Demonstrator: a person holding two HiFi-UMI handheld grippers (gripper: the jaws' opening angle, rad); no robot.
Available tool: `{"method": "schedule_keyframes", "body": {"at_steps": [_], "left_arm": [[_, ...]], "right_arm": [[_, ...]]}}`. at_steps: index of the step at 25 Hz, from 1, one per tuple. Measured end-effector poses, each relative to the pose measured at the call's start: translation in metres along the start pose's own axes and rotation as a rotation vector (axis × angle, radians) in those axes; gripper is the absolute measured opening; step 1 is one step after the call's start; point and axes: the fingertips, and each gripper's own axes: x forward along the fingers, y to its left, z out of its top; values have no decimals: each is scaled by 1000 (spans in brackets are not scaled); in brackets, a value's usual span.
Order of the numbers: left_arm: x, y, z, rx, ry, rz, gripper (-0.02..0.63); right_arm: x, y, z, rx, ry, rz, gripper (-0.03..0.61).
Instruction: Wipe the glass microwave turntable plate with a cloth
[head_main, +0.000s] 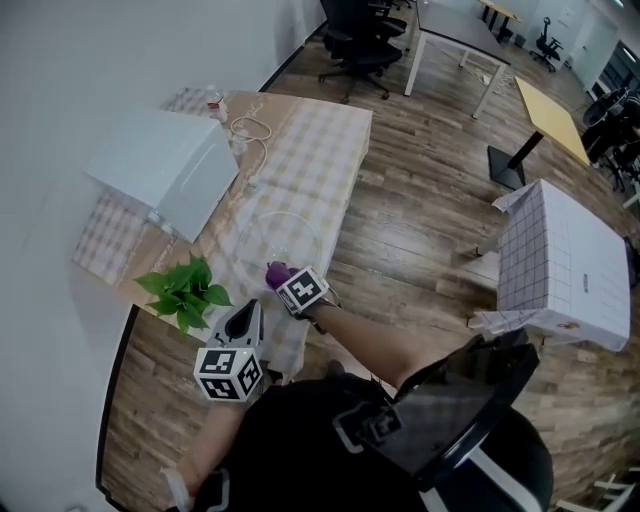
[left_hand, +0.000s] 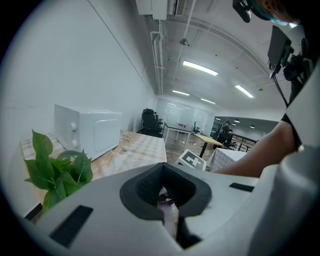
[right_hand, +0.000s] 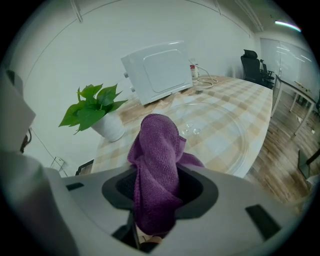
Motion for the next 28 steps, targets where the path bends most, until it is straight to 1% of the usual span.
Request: {"method": "schedule_keyframes", "body": {"at_steps": [3, 6, 10, 13, 16, 19, 23, 28], "left_arm": [[0, -1, 4, -8, -16, 6, 3], [2, 1, 9, -11, -33, 20, 3], [1, 1, 20, 48, -50, 39, 2], [2, 1, 30, 39, -70, 31, 3], [4, 3, 38, 29, -78, 15, 3], [4, 2, 48, 28, -103, -1, 2], [2, 1, 57, 46, -121, -4, 3], [10, -1, 71, 53, -148, -33, 3]], "right_arm": [[-17, -3, 6, 27, -69, 17, 178], [-40, -4, 15, 20, -145, 22, 178], [-78, -4, 29, -43, -228, 21, 178], [-113, -5, 42, -61, -309, 12, 178], [-145, -9, 51, -39, -398, -12, 178], [-174, -13, 56, -19, -464, -37, 178], [-212, -8, 67, 1, -551, -19, 178], [-252, -3, 86, -33, -651, -38, 176]]}}
